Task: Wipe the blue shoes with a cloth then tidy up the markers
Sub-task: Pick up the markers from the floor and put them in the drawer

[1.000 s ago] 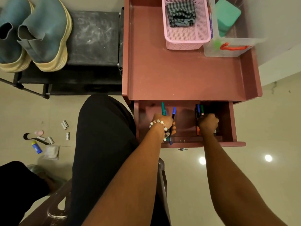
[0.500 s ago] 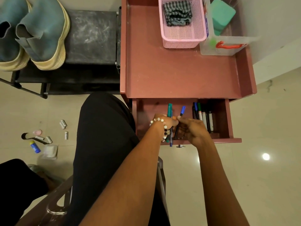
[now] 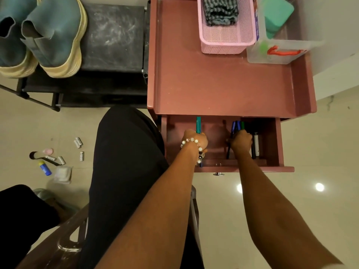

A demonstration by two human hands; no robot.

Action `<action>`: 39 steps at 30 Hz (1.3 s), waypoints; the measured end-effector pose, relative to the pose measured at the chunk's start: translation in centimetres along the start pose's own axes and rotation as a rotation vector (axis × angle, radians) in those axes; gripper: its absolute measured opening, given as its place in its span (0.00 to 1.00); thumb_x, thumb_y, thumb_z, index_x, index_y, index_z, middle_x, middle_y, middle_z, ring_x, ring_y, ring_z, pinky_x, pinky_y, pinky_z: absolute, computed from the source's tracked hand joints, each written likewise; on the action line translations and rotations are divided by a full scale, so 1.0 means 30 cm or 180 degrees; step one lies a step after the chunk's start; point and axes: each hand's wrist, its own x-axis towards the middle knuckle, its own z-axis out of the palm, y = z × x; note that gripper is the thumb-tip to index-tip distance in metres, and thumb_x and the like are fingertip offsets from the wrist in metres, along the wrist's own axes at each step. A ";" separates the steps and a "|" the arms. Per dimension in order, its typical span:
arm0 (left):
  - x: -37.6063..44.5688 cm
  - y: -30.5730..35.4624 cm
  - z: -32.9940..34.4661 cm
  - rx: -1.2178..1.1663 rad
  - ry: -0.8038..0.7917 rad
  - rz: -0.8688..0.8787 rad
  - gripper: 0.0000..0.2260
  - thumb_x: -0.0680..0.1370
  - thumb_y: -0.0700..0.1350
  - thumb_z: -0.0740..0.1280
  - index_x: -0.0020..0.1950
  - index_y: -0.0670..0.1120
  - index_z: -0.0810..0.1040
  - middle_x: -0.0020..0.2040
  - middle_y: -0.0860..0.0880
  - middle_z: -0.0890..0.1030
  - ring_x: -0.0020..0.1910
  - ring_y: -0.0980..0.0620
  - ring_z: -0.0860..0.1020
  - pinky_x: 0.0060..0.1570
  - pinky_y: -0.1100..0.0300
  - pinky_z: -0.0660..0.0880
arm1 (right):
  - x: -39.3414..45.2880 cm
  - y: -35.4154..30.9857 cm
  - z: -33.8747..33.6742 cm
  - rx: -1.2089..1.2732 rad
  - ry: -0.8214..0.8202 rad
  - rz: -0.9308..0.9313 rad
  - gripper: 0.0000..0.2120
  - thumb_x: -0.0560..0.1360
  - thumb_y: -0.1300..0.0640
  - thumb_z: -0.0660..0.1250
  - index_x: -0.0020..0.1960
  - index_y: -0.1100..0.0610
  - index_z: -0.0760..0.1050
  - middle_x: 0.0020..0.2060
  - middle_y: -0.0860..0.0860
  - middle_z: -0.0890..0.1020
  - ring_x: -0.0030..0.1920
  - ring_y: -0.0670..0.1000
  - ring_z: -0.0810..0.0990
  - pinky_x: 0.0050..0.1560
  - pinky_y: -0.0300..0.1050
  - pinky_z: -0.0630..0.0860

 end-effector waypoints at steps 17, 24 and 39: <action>-0.012 -0.002 -0.022 0.0386 -0.0112 0.0053 0.17 0.71 0.38 0.74 0.57 0.37 0.75 0.52 0.39 0.82 0.47 0.43 0.82 0.40 0.50 0.82 | -0.034 0.024 0.018 -0.0754 -0.0095 -0.0165 0.16 0.78 0.68 0.57 0.66 0.67 0.68 0.58 0.67 0.74 0.58 0.66 0.75 0.58 0.55 0.73; -0.013 -0.004 -0.016 0.0229 -0.0096 0.0197 0.13 0.72 0.38 0.73 0.55 0.39 0.78 0.48 0.42 0.82 0.49 0.43 0.81 0.50 0.47 0.80 | -0.026 0.043 0.005 -0.0522 0.0266 0.0110 0.14 0.78 0.67 0.57 0.62 0.70 0.71 0.58 0.68 0.75 0.59 0.67 0.74 0.57 0.55 0.73; -0.040 -0.014 0.008 0.0236 -0.0200 0.0219 0.06 0.76 0.40 0.68 0.51 0.41 0.79 0.43 0.45 0.81 0.37 0.49 0.79 0.24 0.66 0.74 | -0.345 -0.025 -0.117 0.2742 -0.1439 -0.0293 0.11 0.68 0.68 0.72 0.50 0.63 0.79 0.45 0.60 0.84 0.45 0.57 0.84 0.43 0.49 0.82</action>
